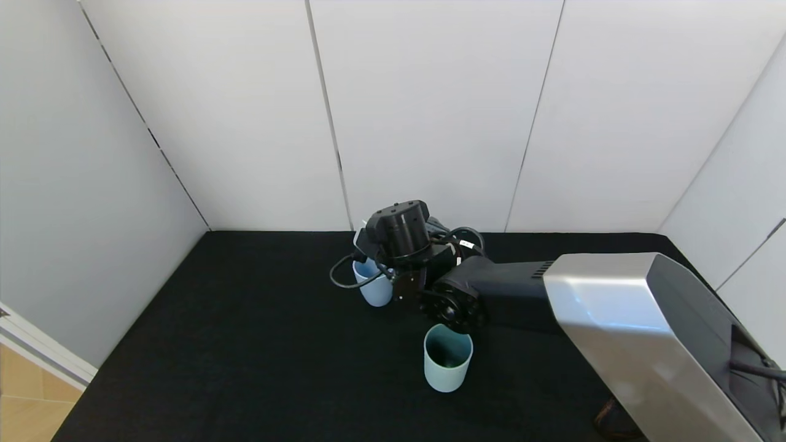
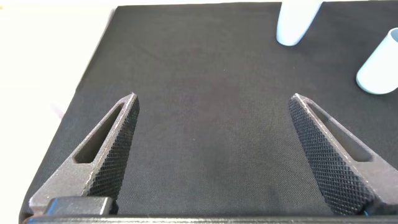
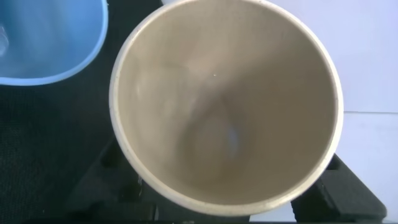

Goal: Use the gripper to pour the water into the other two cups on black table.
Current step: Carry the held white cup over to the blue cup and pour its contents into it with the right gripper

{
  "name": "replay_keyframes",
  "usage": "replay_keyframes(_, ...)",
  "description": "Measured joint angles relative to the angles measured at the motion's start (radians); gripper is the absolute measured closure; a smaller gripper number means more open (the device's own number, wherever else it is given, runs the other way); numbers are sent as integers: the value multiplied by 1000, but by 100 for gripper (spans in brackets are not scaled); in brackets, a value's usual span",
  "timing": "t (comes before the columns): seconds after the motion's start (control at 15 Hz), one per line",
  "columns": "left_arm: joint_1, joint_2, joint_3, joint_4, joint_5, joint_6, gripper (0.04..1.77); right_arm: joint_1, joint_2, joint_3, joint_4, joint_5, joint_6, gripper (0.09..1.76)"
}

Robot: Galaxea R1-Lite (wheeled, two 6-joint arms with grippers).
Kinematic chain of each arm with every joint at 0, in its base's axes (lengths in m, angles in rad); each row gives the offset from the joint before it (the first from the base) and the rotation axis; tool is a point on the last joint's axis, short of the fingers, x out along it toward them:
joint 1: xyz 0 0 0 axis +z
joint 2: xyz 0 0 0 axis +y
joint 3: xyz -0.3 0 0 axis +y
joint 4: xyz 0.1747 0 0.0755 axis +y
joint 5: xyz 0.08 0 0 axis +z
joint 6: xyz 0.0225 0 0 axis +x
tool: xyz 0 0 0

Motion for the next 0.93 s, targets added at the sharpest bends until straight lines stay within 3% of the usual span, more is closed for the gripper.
replay_keyframes(0.93,0,0,0,0,0,0,9,5,12,0,-44,-56,-149,58)
